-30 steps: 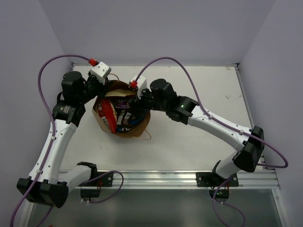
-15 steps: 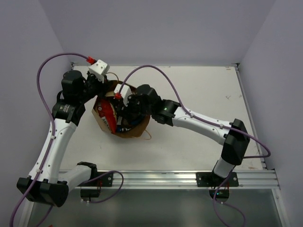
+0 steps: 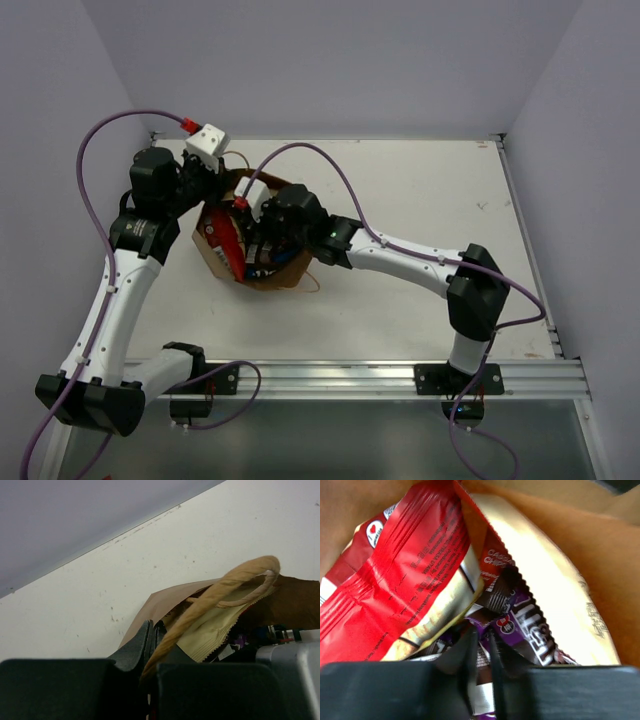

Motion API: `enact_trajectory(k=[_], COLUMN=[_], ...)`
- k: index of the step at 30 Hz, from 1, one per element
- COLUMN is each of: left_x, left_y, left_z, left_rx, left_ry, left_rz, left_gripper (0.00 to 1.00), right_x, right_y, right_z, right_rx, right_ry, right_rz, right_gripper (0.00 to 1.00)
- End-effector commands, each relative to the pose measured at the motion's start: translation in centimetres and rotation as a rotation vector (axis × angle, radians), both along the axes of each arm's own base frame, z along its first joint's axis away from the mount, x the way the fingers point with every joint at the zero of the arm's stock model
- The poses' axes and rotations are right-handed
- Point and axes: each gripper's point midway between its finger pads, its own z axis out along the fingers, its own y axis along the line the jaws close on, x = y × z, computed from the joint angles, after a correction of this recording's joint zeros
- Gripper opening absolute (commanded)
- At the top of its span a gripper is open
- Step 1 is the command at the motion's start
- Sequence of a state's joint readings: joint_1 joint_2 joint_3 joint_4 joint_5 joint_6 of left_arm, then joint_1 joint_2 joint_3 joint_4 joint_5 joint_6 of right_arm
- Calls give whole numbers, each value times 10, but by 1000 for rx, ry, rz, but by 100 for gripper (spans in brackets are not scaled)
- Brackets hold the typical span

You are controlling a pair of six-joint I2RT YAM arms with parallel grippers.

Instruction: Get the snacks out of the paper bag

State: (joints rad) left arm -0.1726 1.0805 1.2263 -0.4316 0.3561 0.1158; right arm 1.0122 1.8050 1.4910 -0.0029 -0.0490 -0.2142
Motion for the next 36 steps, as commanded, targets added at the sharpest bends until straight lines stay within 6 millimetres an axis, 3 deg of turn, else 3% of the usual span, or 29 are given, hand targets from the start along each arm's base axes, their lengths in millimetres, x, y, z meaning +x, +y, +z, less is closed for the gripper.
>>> enact_trajectory(k=[1,3,6,13,14,16,17,22,24,26,28,29,30,31,33,34,36], left_x=[4,4,5,14,16,19,20,24,25,25,25,24,24,23,22,21,18], left_y=[3,4,6,16,19,21,23,28,31,31,29,27,26,25,22,21,17], left_z=[32,31,32,33,32,30,29,25,23,23,22,23,22,22,22,21,19], left_rx=[-33,-36,-38,-50,-49,-52,-49,-48,-43,-44,-44,-47,-43,-42,-35,-31,-21], left_ry=[-78,-72,-71,-55,-52,-43,-41,-25,-22,-22,-22,-21,-22,-22,-24,-23,-23], left_rz=[31,37,53,136,156,175,189,228,244,241,232,217,208,200,177,169,136], left_gripper=[0,0,0,0,0,0,0,0,0,0,0,0,0,0,0,0,0], right_x=[12,12,4,-40,-49,-58,-62,-55,-34,-1,28,51,63,83,115,135,167], right_y=[-10,-13,-19,-46,-56,-66,-78,-130,-162,-195,-212,-232,-238,-239,-253,-253,-262], right_z=[50,54,62,111,129,141,157,188,195,184,159,147,135,108,84,55,41], right_rx=[125,133,141,218,247,267,294,361,372,352,317,295,274,228,191,149,150], right_ry=[-125,-140,-139,-111,-122,-115,-133,-149,-159,-137,-91,-79,-62,-23,-19,18,13], right_rz=[-74,-78,-57,46,61,69,52,-60,-168,-289,-378,-448,-474,-505,-561,-587,-636], right_gripper=[9,1,0,0,0,0,0,0,0,0,0,0,0,0,0,0,0])
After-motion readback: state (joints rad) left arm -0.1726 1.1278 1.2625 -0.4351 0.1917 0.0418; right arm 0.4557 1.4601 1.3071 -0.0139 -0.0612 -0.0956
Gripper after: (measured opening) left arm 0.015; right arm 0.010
